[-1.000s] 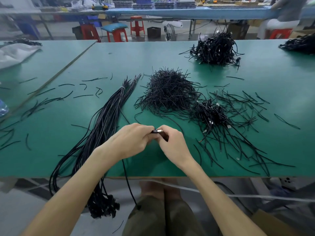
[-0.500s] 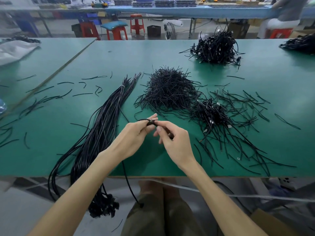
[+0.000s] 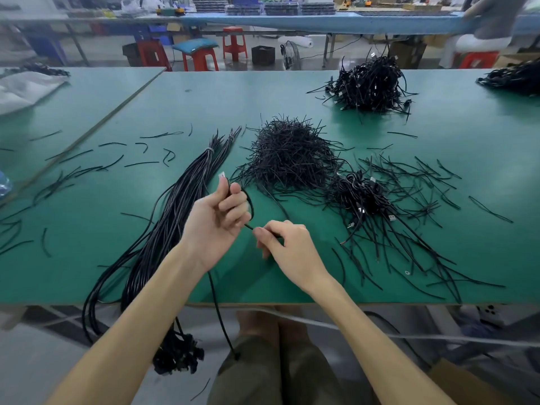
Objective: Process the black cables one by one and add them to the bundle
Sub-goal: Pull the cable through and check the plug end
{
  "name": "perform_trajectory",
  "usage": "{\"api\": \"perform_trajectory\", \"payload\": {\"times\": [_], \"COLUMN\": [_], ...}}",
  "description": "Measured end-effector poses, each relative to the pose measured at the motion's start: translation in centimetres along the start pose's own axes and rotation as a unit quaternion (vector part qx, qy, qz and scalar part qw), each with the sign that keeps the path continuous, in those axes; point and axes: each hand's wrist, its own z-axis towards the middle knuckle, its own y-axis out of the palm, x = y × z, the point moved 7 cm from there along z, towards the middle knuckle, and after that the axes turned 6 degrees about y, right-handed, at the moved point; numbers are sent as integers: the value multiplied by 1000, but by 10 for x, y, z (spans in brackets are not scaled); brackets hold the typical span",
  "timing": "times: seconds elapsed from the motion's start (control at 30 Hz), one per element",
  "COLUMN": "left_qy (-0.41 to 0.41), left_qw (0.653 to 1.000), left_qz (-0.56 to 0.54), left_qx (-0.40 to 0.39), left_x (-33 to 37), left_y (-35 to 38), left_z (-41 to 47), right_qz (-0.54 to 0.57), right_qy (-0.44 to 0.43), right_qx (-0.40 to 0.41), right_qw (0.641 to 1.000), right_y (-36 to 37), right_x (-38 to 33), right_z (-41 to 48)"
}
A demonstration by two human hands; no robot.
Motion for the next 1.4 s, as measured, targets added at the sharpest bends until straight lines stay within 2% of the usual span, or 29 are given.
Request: {"api": "perform_trajectory", "payload": {"times": [0.07,0.13,0.2,0.3,0.33,0.4,0.5,0.57,0.67,0.77,0.87,0.97,1.07,1.2,1.3,1.4], "left_qy": [12,45,53,57,63,80,97,104,136,174,190,181,151,100,41,24], "left_qw": [991,940,852,674,630,568,517,504,519,513,548,625,730,869,947,985], "left_qz": [131,331,507,719,757,800,830,840,829,827,801,747,658,479,316,169], "left_qx": [-20,-67,-117,-159,-163,-176,-185,-173,-158,-151,-149,-139,-102,-76,-37,-18], "left_x": [8,11,4,-8,-9,-11,-13,-11,-6,-5,-6,-9,-15,-30,-41,-39], "left_y": [0,8,19,25,26,28,30,28,25,25,21,18,14,18,17,22], "left_z": [-4,-9,-14,-16,-16,-16,-18,-17,-18,-20,-18,-15,-9,-9,-6,-3], "right_qz": [-30,-65,-117,-177,-175,-154,-134,-143,-138,-83,-8,50,66,105,108,68], "right_qy": [26,38,33,4,-17,-19,43,50,44,17,-20,-22,-20,-27,-30,-38], "right_qx": [19,52,67,63,70,82,82,103,131,144,171,172,162,150,140,125], "right_qw": [999,996,990,982,982,984,987,983,981,986,985,984,984,983,984,989], "right_y": [0,-3,-5,-7,-8,-11,-12,-14,-18,-19,-25,-30,-29,-30,-28,-23], "right_x": [4,5,4,-3,-7,-10,2,5,4,3,-4,-6,-5,-6,-1,-3], "right_z": [1,0,-2,-6,-8,-8,-5,-3,-2,-3,-8,-10,-8,-7,-7,-7]}}
